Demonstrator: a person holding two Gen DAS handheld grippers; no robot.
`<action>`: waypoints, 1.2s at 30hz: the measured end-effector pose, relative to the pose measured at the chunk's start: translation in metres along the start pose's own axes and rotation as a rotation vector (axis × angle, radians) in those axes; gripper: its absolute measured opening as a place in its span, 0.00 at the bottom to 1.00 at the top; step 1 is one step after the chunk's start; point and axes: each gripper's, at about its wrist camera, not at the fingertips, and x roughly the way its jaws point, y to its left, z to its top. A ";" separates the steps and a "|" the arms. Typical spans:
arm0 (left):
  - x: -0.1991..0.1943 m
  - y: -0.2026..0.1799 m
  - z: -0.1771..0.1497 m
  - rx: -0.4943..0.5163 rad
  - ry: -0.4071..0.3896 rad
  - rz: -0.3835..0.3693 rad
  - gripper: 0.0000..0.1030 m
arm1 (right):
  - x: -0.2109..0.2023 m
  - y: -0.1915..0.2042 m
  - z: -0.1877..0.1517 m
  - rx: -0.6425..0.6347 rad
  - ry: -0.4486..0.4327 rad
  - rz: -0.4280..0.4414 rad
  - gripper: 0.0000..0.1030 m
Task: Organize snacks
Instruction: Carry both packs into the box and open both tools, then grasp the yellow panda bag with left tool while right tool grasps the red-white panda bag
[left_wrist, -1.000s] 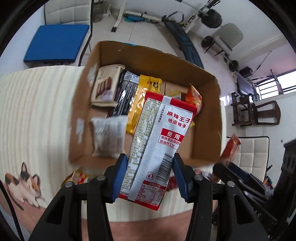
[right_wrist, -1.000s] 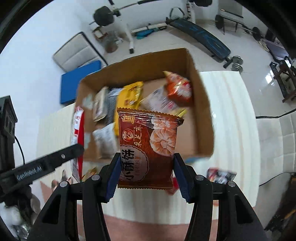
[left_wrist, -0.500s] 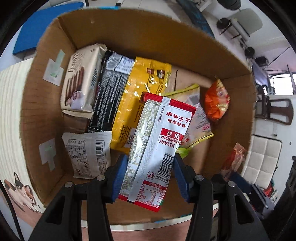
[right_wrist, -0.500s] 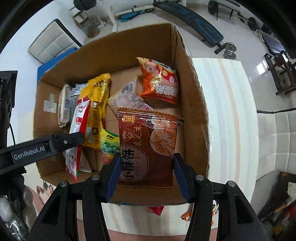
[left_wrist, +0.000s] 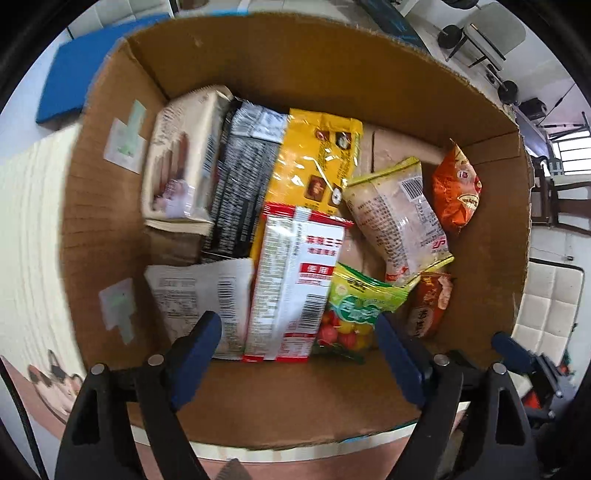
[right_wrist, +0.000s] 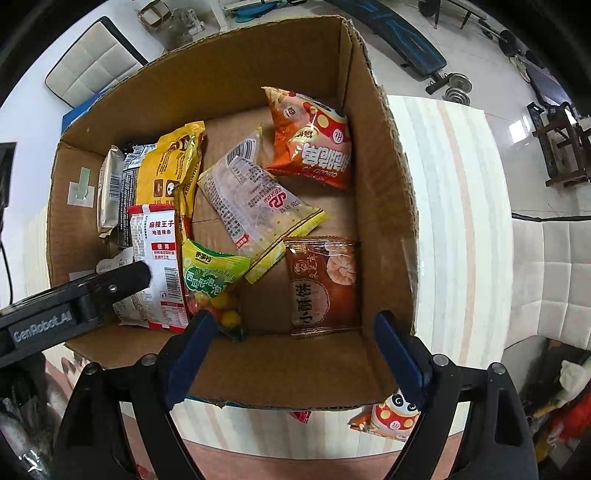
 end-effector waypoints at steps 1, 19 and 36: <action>-0.004 0.001 -0.003 0.008 -0.013 0.014 0.83 | -0.001 0.000 0.000 0.000 -0.005 -0.003 0.88; -0.087 0.011 -0.077 0.028 -0.309 0.074 0.82 | -0.086 0.027 -0.065 -0.070 -0.221 0.010 0.88; -0.046 0.018 -0.160 -0.023 -0.349 0.146 0.83 | -0.044 -0.066 -0.140 0.221 -0.160 0.044 0.88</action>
